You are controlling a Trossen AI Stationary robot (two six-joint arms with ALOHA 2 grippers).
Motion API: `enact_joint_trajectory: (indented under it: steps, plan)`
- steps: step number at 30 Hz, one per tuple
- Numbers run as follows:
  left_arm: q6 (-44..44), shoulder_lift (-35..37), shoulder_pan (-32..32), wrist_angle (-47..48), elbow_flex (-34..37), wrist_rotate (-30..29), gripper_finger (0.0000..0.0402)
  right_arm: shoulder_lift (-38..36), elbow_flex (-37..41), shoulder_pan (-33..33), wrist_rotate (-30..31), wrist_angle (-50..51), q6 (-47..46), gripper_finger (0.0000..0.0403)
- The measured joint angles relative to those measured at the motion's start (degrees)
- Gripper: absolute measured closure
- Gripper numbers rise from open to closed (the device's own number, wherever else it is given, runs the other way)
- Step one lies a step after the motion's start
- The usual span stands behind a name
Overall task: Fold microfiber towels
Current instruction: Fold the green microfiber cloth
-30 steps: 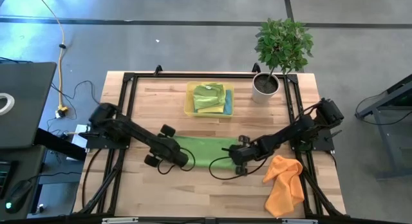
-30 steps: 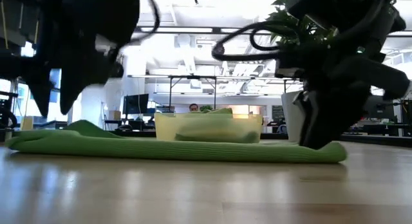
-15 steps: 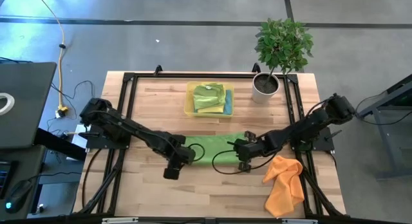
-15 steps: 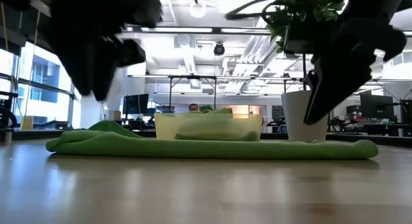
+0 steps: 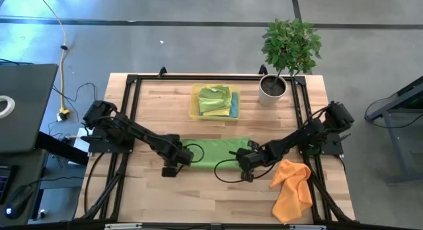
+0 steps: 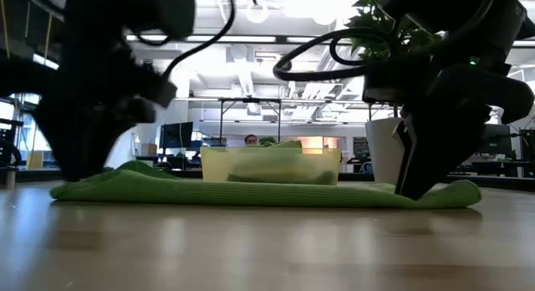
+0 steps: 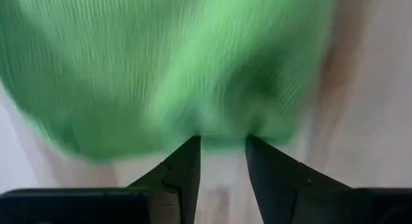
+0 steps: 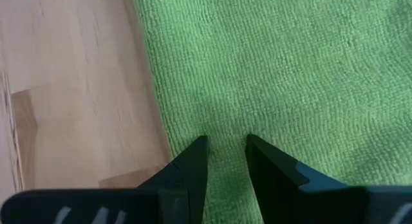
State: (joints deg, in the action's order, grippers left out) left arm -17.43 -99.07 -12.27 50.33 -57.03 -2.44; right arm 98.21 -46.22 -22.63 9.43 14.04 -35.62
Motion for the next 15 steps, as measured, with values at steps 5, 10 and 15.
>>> enact_joint_trajectory:
  steps: [5, 10, 15]
  plan:
    - [2.78, 0.02, 0.00, 7.77, 0.52, -0.45, 0.0289, 0.05, 0.04, 0.02, -0.19, 0.54, 0.81, 0.0300]
    - [3.04, 0.92, -0.02, 9.37, -0.96, 0.07, 0.0289, -0.02, 0.03, 0.04, -0.46, 0.92, 2.23, 0.0300]
    - [2.71, 2.60, -0.20, 4.69, -5.30, 0.60, 0.0289, -0.04, 0.00, 0.13, -1.00, 3.07, 5.98, 0.0300]
